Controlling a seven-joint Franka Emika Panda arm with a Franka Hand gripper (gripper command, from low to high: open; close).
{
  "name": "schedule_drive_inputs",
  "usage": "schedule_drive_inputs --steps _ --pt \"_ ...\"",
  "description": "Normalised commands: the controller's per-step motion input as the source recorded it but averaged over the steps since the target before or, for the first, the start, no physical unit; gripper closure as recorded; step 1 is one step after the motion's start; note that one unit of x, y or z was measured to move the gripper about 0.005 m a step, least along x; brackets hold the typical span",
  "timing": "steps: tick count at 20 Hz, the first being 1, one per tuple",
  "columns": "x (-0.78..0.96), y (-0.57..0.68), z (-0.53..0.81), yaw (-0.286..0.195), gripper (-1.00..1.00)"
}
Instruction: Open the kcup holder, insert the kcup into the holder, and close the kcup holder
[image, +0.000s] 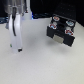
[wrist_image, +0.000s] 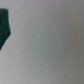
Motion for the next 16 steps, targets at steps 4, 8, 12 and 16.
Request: schedule_drive_inputs --steps 4,8,12,16 --pt "-0.38 -0.5 -0.44 -0.202 -1.0" --pt "-0.35 -0.35 -0.41 -0.173 -1.0" --pt "-0.04 0.1 -0.07 -0.04 -1.0" --pt "-0.37 0.26 0.12 -0.001 -1.0"
